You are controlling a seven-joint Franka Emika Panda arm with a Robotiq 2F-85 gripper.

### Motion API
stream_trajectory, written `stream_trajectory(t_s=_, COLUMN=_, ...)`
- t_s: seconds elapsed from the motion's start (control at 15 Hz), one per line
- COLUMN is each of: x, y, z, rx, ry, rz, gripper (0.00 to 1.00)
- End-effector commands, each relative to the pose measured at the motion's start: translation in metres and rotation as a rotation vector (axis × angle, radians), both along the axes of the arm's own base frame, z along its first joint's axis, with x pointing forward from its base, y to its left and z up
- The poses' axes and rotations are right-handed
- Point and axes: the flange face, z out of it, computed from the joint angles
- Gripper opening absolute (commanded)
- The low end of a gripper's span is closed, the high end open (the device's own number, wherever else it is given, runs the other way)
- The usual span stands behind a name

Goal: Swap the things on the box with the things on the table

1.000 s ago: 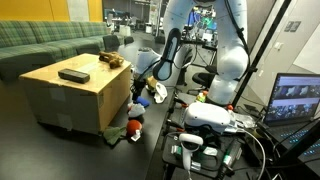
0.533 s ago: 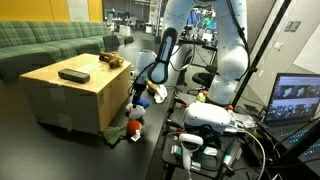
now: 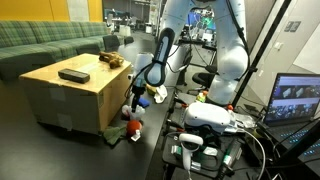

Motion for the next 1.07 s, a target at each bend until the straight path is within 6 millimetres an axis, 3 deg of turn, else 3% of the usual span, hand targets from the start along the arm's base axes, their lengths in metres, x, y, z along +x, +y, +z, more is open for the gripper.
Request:
stream_trajectory(t_s=0.0, x=-0.003, y=0.007, z=-0.012, rx=0.028, ry=0.021, rz=0.026, gripper=1.0)
stream_trajectory(t_s=0.13, x=-0.006, y=0.009, z=-0.018, rx=0.034, ry=0.038, rz=0.032, gripper=1.0)
stream_trajectory(t_s=0.2, x=-0.008, y=0.007, z=-0.021, rx=0.033, ry=0.046, rz=0.029, gripper=0.93)
stream_trajectory(t_s=0.27, x=-0.01, y=0.006, z=-0.024, rx=0.033, ry=0.046, rz=0.024, gripper=0.75)
stream_trajectory(t_s=0.67, x=-0.008, y=-0.006, z=-0.021, rx=0.001, ry=0.032, rz=0.002, gripper=0.27)
stream_trajectory(t_s=0.87, x=-0.006, y=-0.012, z=-0.013, rx=-0.013, ry=0.018, rz=0.0, gripper=0.05)
stream_trajectory(t_s=1.0, x=-0.005, y=-0.012, z=-0.008, rx=-0.008, ry=0.019, rz=0.007, gripper=0.0)
